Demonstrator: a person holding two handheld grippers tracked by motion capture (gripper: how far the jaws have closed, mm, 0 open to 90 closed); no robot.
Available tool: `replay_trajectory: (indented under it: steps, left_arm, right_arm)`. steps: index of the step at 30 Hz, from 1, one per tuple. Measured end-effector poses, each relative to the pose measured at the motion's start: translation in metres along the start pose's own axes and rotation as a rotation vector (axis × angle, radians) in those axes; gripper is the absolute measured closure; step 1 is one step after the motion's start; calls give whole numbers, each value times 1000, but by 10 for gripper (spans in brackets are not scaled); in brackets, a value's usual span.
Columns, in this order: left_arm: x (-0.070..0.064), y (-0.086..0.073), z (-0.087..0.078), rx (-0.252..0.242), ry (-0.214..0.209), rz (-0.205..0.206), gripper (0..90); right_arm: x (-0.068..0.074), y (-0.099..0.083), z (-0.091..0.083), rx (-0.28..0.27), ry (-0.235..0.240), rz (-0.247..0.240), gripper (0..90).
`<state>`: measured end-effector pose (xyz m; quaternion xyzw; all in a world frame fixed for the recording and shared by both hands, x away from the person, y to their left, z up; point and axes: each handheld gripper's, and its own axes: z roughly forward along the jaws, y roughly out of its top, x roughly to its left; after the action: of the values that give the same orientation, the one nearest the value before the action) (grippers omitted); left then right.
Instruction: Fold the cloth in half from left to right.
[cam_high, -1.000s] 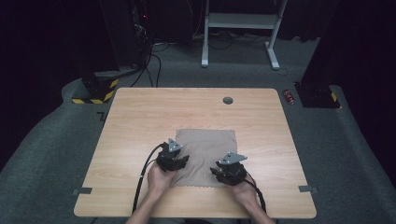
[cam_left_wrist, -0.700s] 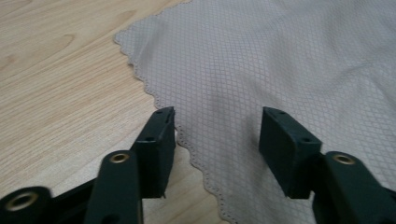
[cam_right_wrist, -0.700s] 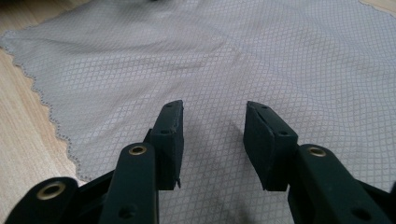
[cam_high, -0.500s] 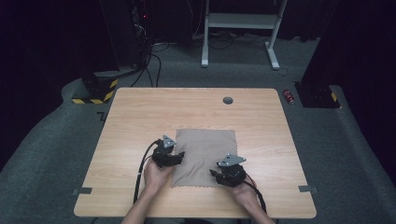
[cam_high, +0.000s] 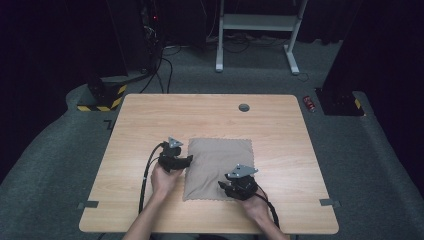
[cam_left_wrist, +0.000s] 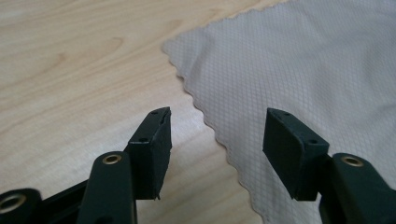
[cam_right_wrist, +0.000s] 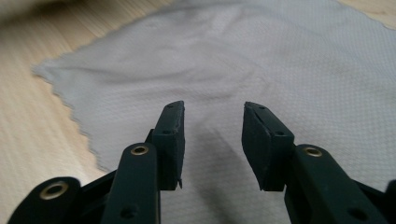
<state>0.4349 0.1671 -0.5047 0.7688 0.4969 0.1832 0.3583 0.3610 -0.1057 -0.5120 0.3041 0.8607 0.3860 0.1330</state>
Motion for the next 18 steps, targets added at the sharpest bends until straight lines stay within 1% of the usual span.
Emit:
replay_trajectory:
  steps: [1, 2, 3, 4, 5, 6, 7, 8, 9, 10, 11, 12, 13, 14, 15, 16, 18]
  left_arm:
    - [2, 4, 1, 19, 0, 2, 425]
    - [4, 7, 3, 26, 5, 5, 418]
    - [4, 7, 3, 26, 5, 5, 420]
    - [8, 13, 5, 26, 13, 4, 420]
    - [10, 16, 6, 26, 12, -6, 419]
    - [10, 16, 6, 26, 12, -6, 420]
    - [15, 20, 6, 4, 6, -27, 425]
    - [15, 20, 6, 4, 6, -27, 423]
    - [19, 25, 10, 35, 12, -23, 419]
    - [21, 27, 10, 21, 15, -27, 422]
    - [23, 28, 11, 16, 11, -39, 428]
    - [23, 28, 11, 16, 11, -39, 426]
    - [26, 33, 17, 53, 15, -35, 421]
    - [26, 33, 17, 53, 15, -35, 424]
    - [29, 36, 21, 55, 25, -40, 432]
    - [30, 39, 24, 76, 25, -41, 428]
    - [30, 41, 27, 83, 28, -38, 428]
  right_arm:
    - [2, 1, 0, 0, 6, 2, 606]
    - [4, 2, 1, -1, 11, -7, 613]
    - [4, 2, 1, -1, 11, -7, 613]
    - [7, 3, 4, 2, 28, -17, 626]
    - [9, 4, 6, 8, 38, -20, 633]
    - [9, 4, 6, 8, 38, -20, 633]
    - [13, 7, 8, 10, 48, -33, 649]
    - [13, 7, 8, 10, 48, -33, 649]
    - [16, 11, 9, 7, 59, -41, 664]
    - [18, 12, 10, 2, 66, -42, 670]
    - [20, 13, 12, 1, 72, -47, 676]
    - [23, 15, 13, 2, 78, -51, 680]
    - [25, 16, 16, 2, 86, -53, 684]
    - [25, 16, 16, 2, 86, -53, 684]
    - [30, 18, 20, 2, 98, -65, 692]
    - [32, 19, 22, 0, 103, -72, 693]
    - [37, 21, 25, -5, 116, -70, 696]
